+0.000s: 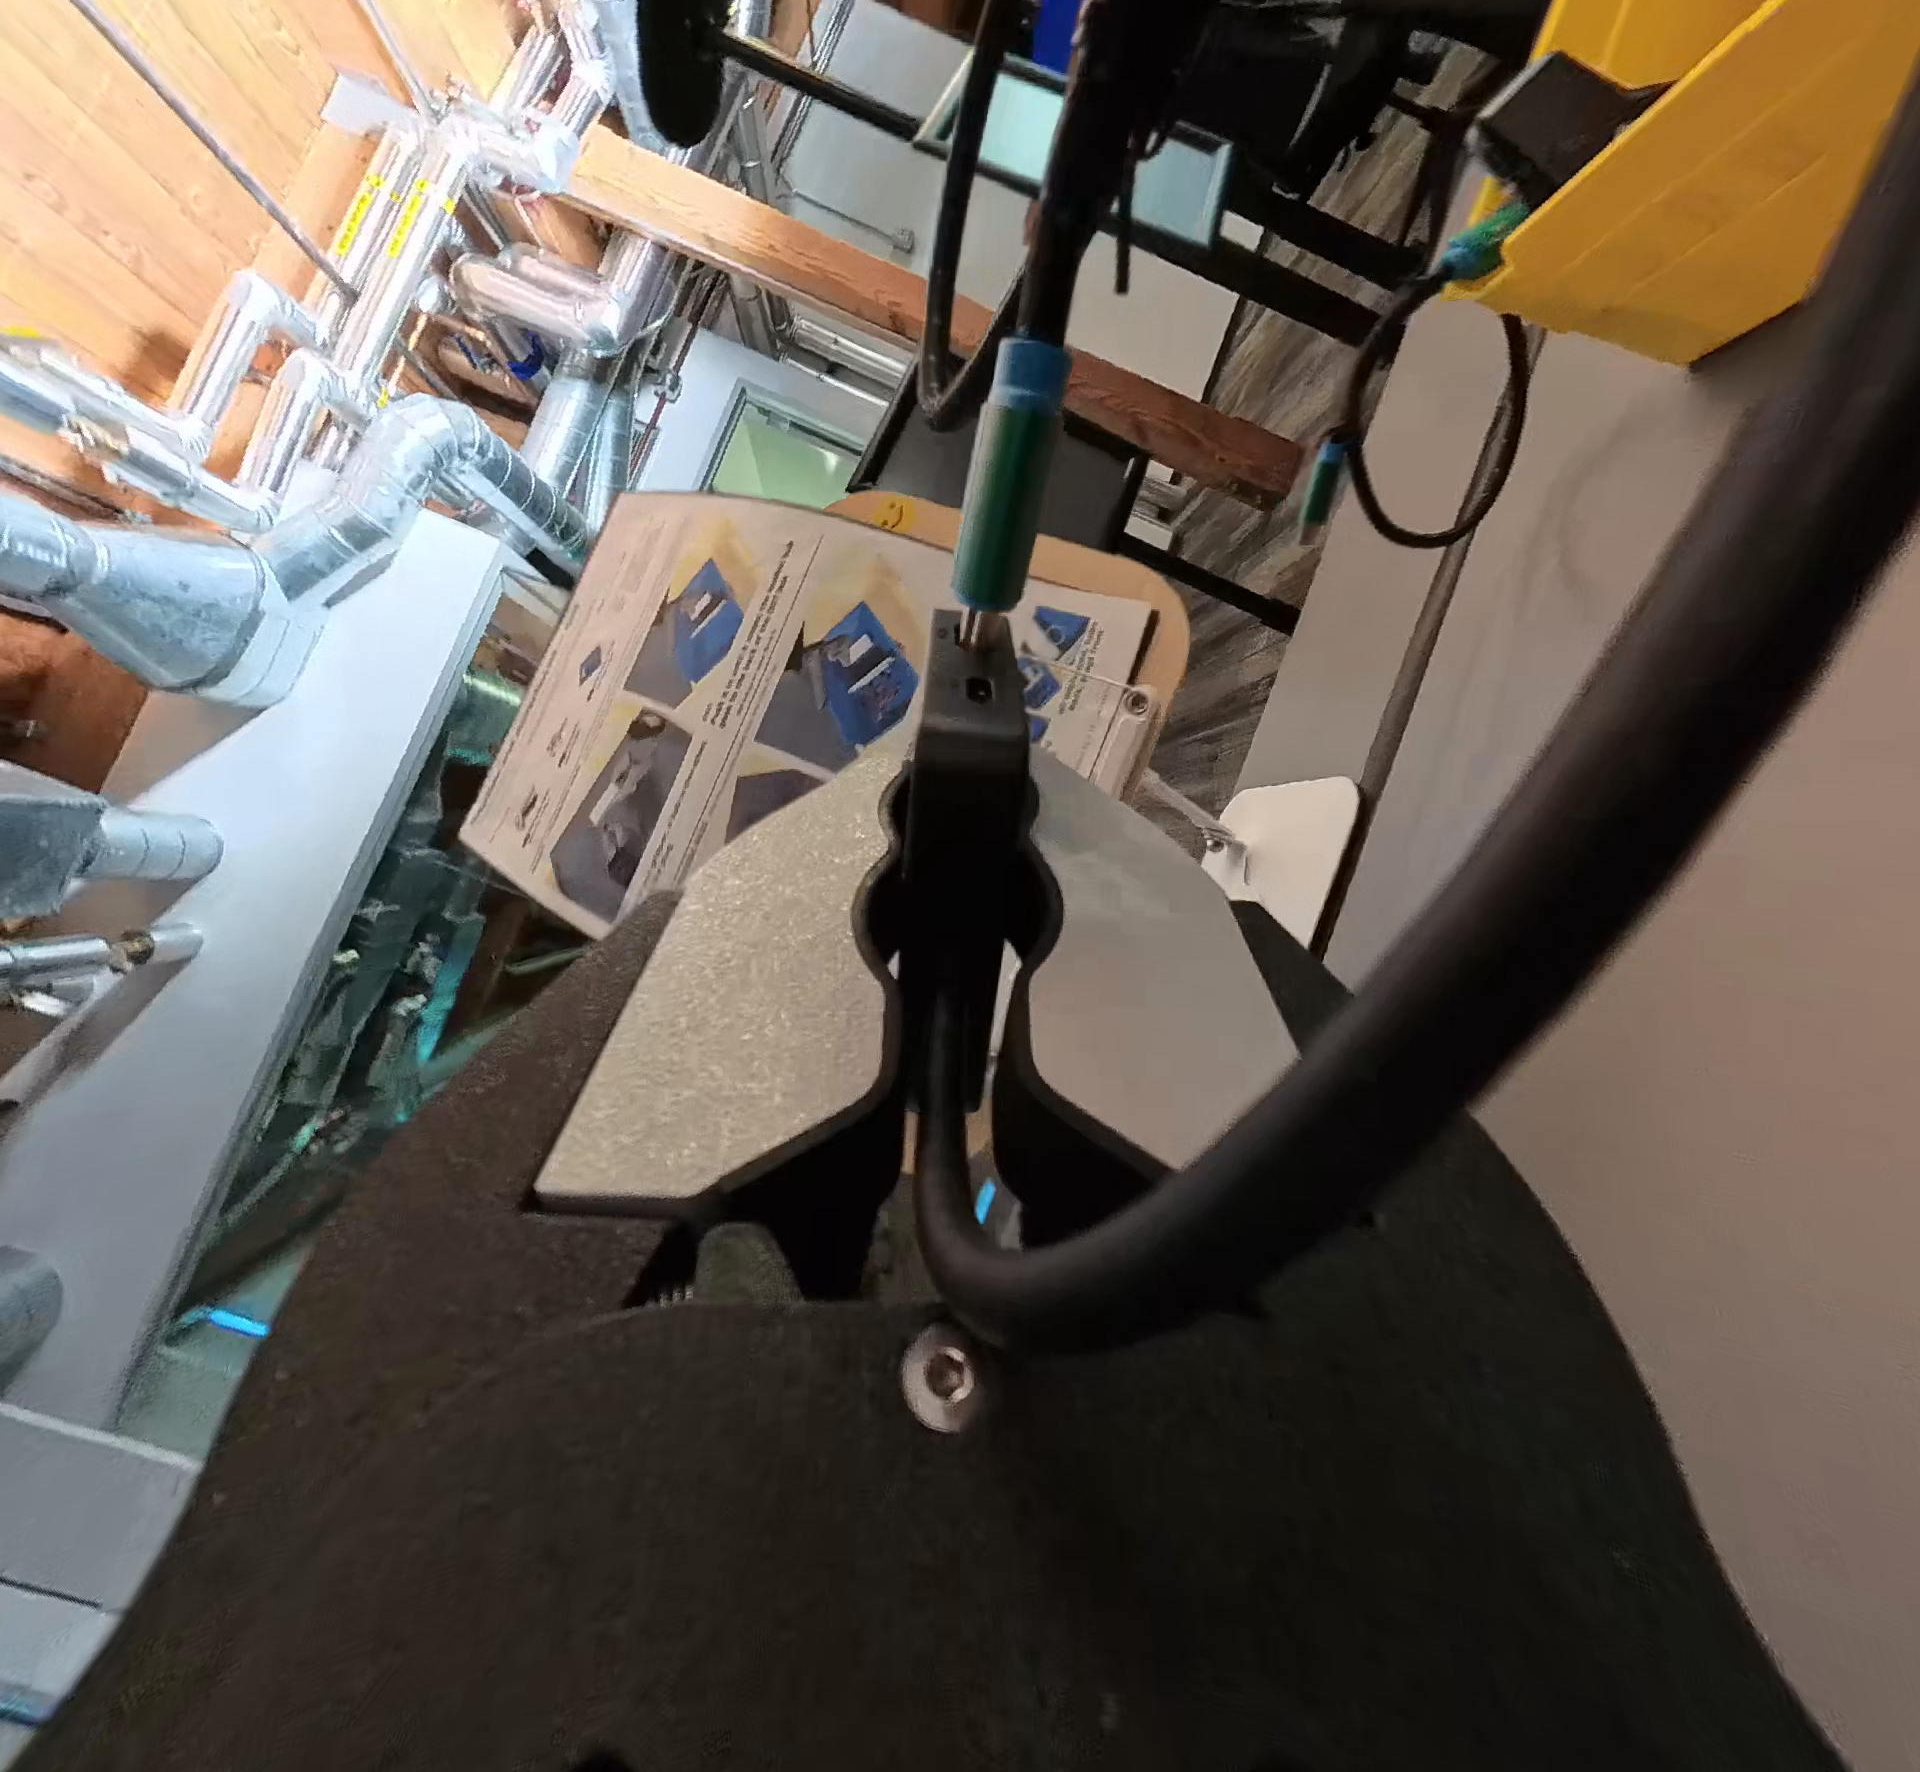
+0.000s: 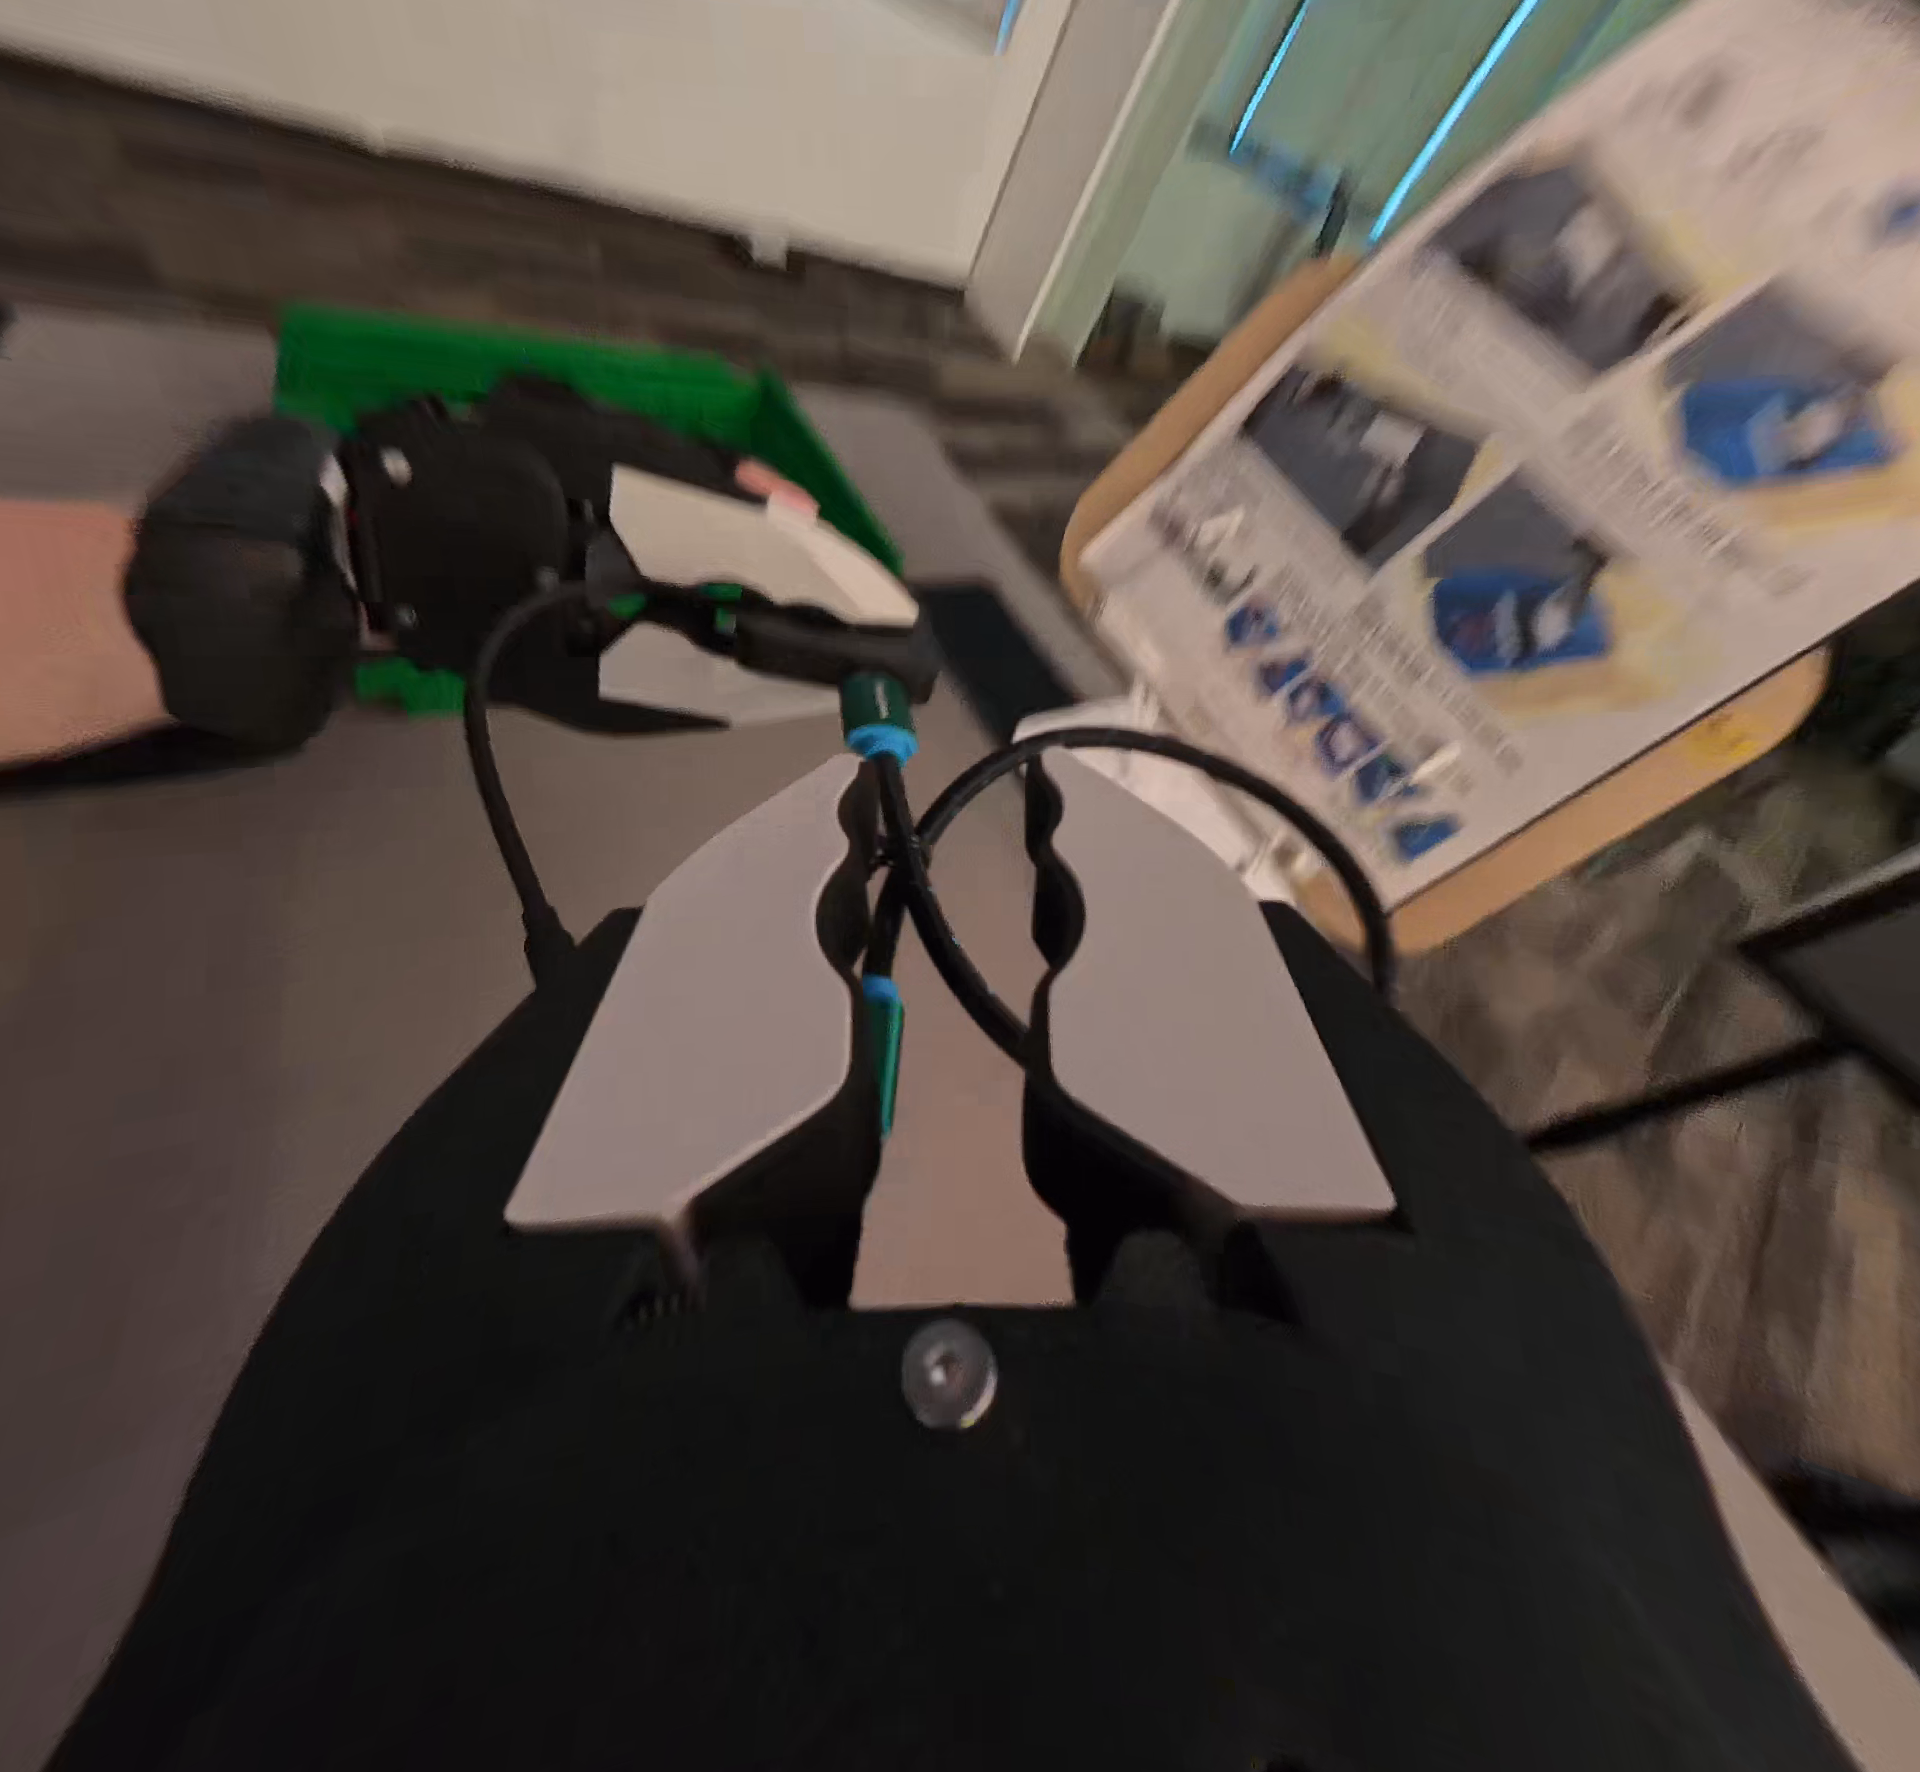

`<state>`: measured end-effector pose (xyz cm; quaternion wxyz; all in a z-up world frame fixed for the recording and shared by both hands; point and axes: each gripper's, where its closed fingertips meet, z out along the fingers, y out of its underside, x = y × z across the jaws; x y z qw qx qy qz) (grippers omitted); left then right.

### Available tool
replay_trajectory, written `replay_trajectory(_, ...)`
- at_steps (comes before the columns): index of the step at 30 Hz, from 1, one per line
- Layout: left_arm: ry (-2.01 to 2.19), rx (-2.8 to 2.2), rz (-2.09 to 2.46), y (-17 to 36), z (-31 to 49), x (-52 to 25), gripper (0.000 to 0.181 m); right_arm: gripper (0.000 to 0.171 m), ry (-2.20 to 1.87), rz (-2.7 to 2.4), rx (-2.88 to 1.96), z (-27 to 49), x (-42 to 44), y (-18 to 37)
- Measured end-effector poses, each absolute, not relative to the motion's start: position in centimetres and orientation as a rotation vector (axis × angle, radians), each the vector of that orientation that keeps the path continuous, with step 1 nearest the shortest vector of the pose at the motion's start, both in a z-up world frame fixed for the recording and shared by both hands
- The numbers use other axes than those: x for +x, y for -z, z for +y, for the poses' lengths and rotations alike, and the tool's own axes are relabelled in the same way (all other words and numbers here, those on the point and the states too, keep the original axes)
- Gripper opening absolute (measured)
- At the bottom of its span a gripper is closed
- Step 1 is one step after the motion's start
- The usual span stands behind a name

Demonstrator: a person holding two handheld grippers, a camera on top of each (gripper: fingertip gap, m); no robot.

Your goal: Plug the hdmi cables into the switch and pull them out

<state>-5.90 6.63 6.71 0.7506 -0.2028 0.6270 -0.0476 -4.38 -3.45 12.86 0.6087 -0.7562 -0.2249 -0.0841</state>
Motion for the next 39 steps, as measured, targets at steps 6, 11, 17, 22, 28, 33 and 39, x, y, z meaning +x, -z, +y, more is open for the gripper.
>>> replay_trajectory(6, 0.161, -0.539, 1.26, -10.0, 9.7, -8.6, 0.014, 0.025, 0.242, -0.346, -1.404, -5.7, 0.2, -18.1)
replay_trajectory(11, 0.209, -0.562, 1.218, -11.3, 10.0, -9.6, 0.014, 0.023, 0.145, -0.458, -1.555, -2.3, 1.3, -12.9)
replay_trajectory(17, 0.271, -0.551, 1.243, -10.8, 8.5, -8.6, 0.014, 0.035, -0.061, -0.633, -1.404, 0.8, -6.6, -11.7)
replay_trajectory(22, 0.277, -0.532, 1.285, -9.7, 7.3, -7.6, 0.014, 0.038, 0.054, -0.611, -1.341, 0.8, -7.6, -12.8)
replay_trajectory(28, 0.247, -0.511, 1.32, -8.8, 6.7, -7.0, 0.014, 0.031, 0.052, -0.583, -1.382, 1.3, -7.2, -12.2)
replay_trajectory(33, 0.214, -0.506, 1.337, -8.4, 6.9, -6.8, 0.014, 0.025, 0.04, -0.594, -1.415, 1.4, -7.2, -11.7)
replay_trajectory(39, 0.169, -0.508, 1.35, -8.0, 7.2, -6.7, 0.014, 0.023, 0.052, -0.585, -1.487, 1.7, -6.8, -11.0)
